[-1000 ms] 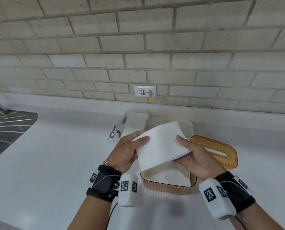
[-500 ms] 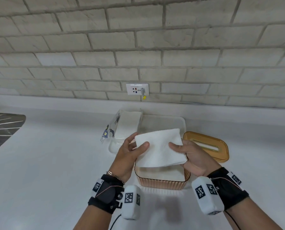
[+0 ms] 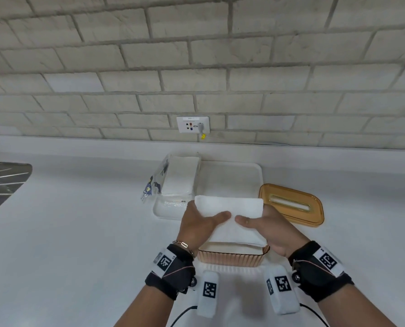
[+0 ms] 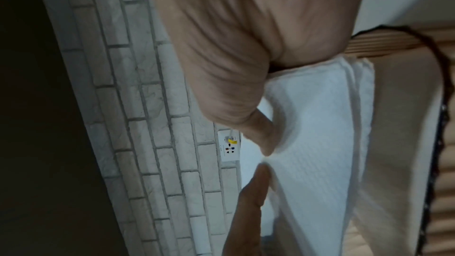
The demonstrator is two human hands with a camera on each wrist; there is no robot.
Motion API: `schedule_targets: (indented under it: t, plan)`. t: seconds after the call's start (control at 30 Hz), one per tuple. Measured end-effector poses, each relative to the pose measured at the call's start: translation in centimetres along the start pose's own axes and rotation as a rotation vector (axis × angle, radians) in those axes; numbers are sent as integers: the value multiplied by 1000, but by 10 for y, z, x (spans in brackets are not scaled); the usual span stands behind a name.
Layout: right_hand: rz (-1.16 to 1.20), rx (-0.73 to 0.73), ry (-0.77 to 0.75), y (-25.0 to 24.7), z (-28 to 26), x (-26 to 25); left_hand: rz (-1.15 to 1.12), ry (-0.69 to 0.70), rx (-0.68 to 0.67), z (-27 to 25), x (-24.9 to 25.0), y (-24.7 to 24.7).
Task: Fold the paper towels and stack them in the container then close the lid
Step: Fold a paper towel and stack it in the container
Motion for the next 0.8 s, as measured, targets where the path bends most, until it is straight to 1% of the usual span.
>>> schedule_targets:
  t: [0.07,0.13,0.2,0.3,0.4,0.53,0.6,0.8]
  plan:
    - [10,51,49,-4,5,9,54,-8,30,2,-1,-2]
    - [-14,60,81,-9,7,13,116,-24,-2,4,-1,-7]
    - [-65,45,81,-14,5,12,176,-21,-30,5,1,-15]
    - [-269,99,73,-23,3,10,320,18,-16,9,5,-25]
    - [-537,144,59,-24,4,6,506,56,-48,10,8,-22]
    - [-833,170,36,-14,6,-5,639,28,-55,12,4,-15]
    - [-921,172,52,-9,8,-3,690,17,-66,12,3,-11]
    - [-1084,166,74,-3,12,-3,858,-6,-82,12,6,0]
Point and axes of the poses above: each hand's wrist, its own z-axis towards the middle knuckle, its own y-axis out of the palm, x = y × z, the point moved 4 cm from there along z, towards the middle knuckle, and after that the axes turned 13 degrees about -z, right-handed, at the moved point
